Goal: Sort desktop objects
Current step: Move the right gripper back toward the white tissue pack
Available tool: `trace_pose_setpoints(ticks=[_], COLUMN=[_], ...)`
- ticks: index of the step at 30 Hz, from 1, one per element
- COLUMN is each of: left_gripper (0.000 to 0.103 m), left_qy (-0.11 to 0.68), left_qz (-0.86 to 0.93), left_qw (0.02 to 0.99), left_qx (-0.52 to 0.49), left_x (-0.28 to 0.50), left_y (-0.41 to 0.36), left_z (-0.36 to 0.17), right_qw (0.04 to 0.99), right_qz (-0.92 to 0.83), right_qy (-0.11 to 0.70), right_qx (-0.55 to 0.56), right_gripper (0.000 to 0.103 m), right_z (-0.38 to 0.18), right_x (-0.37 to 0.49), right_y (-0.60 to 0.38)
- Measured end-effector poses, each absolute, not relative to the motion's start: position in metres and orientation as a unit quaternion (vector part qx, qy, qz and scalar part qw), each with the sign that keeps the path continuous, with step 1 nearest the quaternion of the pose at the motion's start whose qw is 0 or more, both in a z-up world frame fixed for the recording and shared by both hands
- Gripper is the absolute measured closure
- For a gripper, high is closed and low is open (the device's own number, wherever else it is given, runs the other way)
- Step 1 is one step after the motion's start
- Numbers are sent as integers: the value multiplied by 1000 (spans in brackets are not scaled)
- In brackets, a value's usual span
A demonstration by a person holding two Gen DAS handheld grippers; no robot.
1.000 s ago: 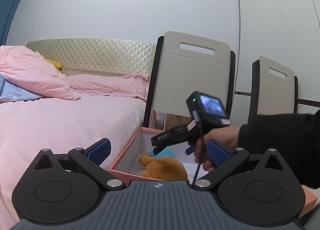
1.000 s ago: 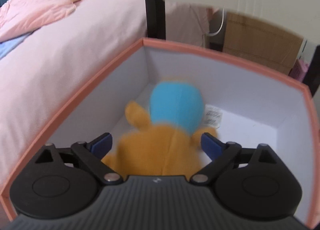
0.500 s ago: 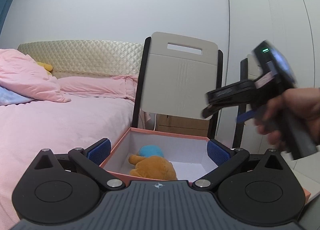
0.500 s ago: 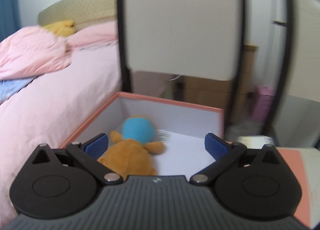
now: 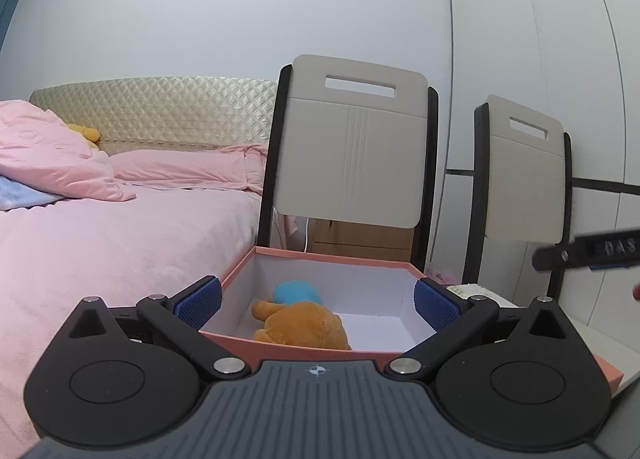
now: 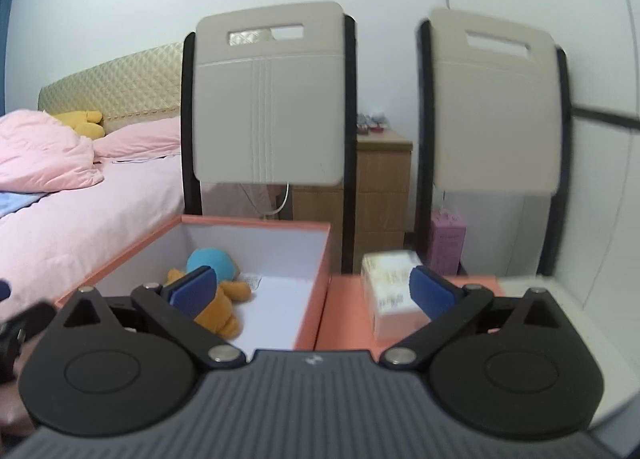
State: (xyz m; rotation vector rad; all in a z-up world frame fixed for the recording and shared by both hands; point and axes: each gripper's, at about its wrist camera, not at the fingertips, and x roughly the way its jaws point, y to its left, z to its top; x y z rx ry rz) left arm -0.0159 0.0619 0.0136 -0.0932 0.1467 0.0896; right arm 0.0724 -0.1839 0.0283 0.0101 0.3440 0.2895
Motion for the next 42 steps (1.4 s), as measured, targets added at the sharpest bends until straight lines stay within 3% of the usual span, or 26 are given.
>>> trace_pose_setpoints(ticks=[11, 42], left_gripper=[0, 0], left_qy=[74, 79], left_qz=[44, 27], left_qw=[996, 996], left_qx=[-39, -20], left_x=[-16, -20], left_y=[52, 34], left_z=[9, 3], right_qw=[979, 986], right_qz=[146, 123], right_qy=[136, 88], right_qx=[31, 66], right_gripper=[0, 0], right_z=[-11, -22], right_x=[37, 32], right_y=[-206, -227])
